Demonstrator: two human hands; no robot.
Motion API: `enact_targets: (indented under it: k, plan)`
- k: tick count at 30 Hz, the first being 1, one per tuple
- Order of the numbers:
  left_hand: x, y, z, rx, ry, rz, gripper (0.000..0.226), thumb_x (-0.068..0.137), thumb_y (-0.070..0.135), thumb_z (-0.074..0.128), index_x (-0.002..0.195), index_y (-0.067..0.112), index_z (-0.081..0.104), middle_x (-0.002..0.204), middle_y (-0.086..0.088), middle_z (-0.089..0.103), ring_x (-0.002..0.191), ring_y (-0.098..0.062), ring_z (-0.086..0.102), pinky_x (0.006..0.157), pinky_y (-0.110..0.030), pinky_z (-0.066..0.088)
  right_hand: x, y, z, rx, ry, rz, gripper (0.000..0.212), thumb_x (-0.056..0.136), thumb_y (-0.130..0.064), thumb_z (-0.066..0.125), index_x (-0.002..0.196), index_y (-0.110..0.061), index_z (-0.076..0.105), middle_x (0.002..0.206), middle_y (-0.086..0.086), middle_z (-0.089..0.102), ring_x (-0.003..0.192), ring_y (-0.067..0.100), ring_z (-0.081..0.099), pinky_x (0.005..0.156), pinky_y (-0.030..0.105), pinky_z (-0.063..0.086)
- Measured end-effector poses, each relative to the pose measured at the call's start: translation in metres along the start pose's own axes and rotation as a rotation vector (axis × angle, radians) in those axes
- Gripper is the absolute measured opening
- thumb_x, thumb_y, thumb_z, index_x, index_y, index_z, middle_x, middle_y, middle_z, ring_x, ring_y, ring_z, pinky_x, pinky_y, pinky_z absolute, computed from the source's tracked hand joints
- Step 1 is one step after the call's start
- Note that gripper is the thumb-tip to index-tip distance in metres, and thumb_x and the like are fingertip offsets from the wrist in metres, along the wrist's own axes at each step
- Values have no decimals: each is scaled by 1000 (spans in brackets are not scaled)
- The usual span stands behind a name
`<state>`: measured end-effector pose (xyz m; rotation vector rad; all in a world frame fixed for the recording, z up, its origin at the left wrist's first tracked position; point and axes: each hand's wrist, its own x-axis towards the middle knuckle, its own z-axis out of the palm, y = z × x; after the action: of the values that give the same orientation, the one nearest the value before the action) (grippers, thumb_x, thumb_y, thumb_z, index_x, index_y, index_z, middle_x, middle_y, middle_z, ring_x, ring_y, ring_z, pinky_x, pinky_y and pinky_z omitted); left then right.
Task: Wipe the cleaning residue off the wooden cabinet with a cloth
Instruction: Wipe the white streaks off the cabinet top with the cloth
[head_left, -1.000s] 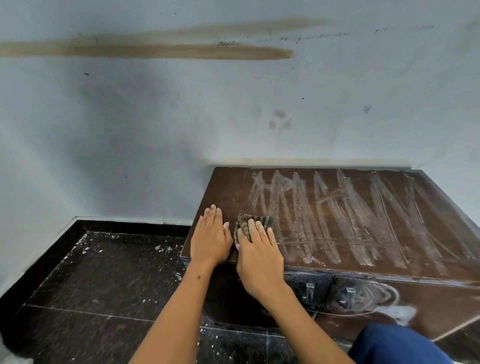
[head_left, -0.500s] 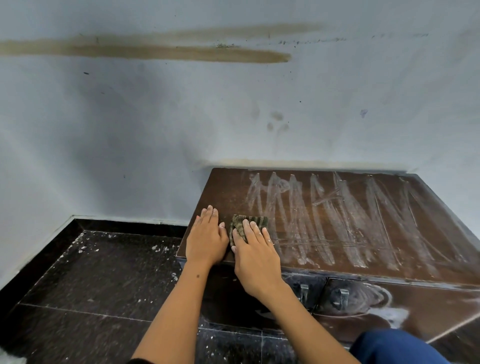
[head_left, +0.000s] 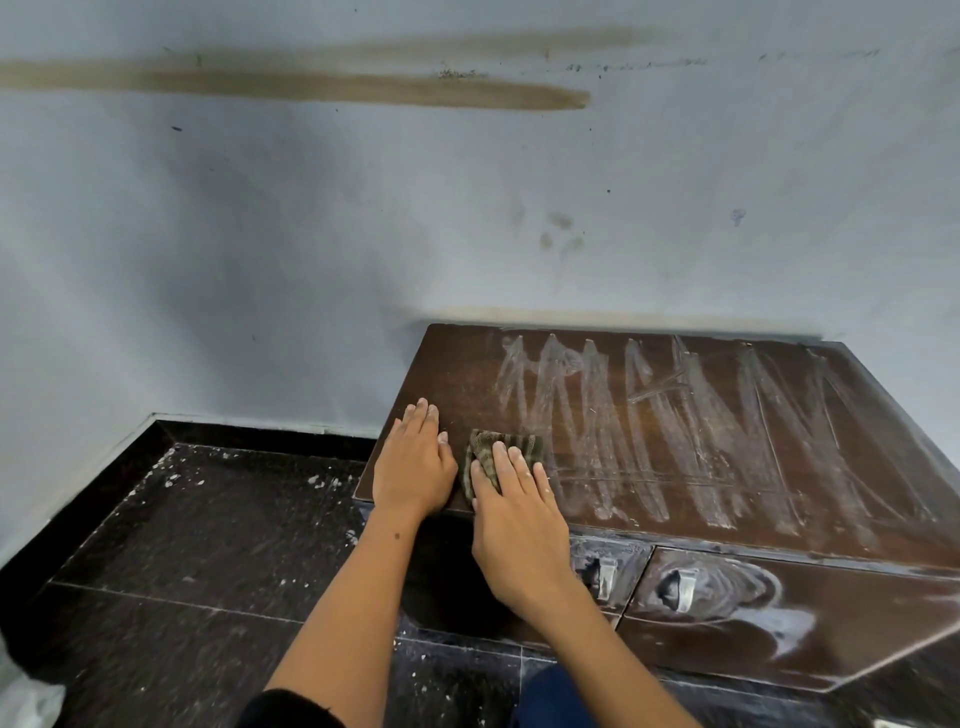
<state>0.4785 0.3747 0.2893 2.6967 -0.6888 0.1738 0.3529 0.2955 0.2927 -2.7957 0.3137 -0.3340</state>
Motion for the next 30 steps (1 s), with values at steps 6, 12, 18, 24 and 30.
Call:
enact_targets:
  k: [6,12,18,24,30]
  plan:
    - [4,-1,1,16,-3,7,50,99,23,26,146,6,24,156,-8,20,144,-18,14,117,-28,7,51,6,-3,-39,-14,19,48,103,-24,25,150,-15,21,159,10,8,147,22,2,119,39,-2]
    - [2,-1,1,22,0,-1,50,99,23,26,146,6,24,156,-7,19,145,-18,13,117,-28,6,22,3,3,-40,43,58,48,102,-23,27,150,-17,22,159,9,8,147,21,2,118,37,-5]
    - [5,3,-4,60,-51,1,51,100,22,25,147,5,21,156,-10,17,145,-20,12,117,-30,7,23,18,-10,11,19,99,46,101,-30,28,147,-24,31,159,1,13,147,15,6,120,35,2]
    - [10,15,-5,93,-33,-13,50,100,24,24,146,3,23,156,-13,17,145,-23,11,118,-34,7,53,14,-9,-26,-42,129,47,103,-28,24,150,-20,23,160,4,6,147,18,0,120,37,0]
    - [12,13,6,63,-43,-8,52,99,23,23,147,5,19,157,-10,14,145,-20,9,118,-32,4,2,17,-1,-45,59,117,48,101,-29,28,148,-21,29,159,4,13,147,18,6,118,35,-2]
